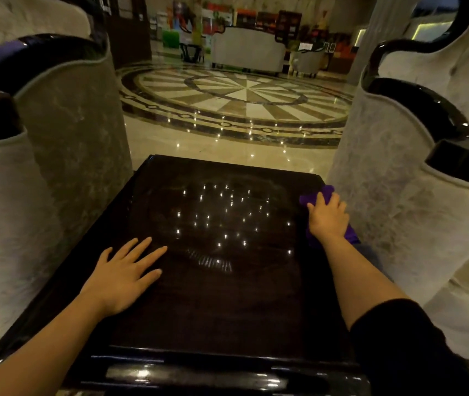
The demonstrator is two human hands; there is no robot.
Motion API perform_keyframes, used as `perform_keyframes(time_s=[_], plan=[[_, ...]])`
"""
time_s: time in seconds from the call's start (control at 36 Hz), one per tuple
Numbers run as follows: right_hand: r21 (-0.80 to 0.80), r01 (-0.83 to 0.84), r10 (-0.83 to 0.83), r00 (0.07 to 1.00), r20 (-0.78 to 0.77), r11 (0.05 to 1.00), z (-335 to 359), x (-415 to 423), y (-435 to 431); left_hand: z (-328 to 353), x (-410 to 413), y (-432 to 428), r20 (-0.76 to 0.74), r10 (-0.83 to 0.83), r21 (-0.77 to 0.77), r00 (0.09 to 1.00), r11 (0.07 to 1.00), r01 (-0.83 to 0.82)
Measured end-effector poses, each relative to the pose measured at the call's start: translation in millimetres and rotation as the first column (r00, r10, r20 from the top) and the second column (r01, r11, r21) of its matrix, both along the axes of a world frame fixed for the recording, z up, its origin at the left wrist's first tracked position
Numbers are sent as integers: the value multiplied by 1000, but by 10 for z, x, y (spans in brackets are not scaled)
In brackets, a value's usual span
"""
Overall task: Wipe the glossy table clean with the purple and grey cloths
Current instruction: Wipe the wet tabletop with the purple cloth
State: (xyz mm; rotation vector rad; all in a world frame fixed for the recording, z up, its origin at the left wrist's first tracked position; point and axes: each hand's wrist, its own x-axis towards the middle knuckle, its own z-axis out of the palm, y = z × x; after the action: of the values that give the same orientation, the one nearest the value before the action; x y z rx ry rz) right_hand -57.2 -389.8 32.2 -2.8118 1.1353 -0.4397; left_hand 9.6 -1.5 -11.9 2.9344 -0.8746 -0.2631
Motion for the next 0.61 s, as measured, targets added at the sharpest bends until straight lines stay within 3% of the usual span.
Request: perform_keyframes(time_s=[0.28, 0.61], plan=[[196, 37, 24, 954, -300, 980, -56, 10, -211, 31, -26, -6, -24, -4, -24, 1000, 1000, 3], [320, -114, 182, 964, -192, 941, 287, -473, -269, 125, -118, -25, -32, 5, 3, 999, 1000, -5]])
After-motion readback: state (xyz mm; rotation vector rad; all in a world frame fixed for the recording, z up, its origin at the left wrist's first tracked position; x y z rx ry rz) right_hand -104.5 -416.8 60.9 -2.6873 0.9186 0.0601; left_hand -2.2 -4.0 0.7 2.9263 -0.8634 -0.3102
